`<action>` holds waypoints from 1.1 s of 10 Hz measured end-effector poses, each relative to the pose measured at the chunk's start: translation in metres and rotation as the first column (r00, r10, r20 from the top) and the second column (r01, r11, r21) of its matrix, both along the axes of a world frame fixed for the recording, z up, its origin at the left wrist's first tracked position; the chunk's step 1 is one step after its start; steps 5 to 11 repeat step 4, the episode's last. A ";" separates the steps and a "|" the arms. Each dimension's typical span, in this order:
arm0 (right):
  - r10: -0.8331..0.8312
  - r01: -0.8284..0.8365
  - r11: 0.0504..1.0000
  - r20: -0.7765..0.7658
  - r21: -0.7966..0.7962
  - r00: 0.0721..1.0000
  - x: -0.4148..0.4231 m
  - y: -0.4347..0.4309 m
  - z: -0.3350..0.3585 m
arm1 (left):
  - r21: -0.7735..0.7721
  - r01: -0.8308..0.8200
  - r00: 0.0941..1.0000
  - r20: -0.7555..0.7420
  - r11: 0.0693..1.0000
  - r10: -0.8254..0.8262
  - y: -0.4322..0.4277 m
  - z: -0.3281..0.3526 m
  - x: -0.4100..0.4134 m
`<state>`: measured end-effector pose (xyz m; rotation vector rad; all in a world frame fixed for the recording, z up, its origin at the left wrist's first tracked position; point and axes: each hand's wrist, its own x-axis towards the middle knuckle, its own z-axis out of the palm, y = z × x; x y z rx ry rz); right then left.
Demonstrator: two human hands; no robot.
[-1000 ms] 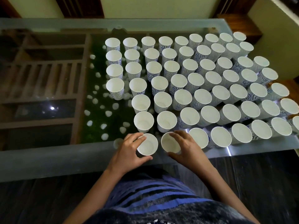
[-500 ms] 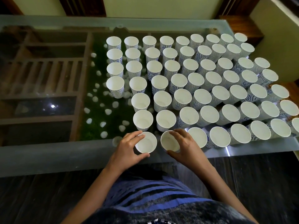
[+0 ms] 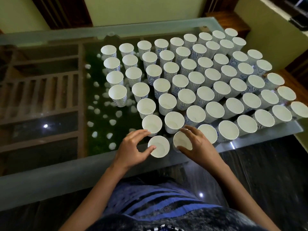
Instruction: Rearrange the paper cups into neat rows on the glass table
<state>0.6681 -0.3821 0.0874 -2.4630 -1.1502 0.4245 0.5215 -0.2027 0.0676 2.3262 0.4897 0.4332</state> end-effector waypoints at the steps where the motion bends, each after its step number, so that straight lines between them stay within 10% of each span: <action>1: -0.046 0.045 0.999 0.040 0.020 0.998 -0.017 0.003 0.007 | 0.015 0.088 0.995 0.038 0.996 -0.089 0.013 0.005 -0.004; 4: -0.601 0.575 0.786 0.063 0.229 0.797 -0.192 0.028 -0.016 | 0.052 0.593 0.790 0.157 0.804 -0.593 0.064 -0.013 -0.078; 11: -0.601 0.575 0.786 0.063 0.229 0.797 -0.192 0.028 -0.016 | 0.052 0.593 0.790 0.157 0.804 -0.593 0.064 -0.013 -0.078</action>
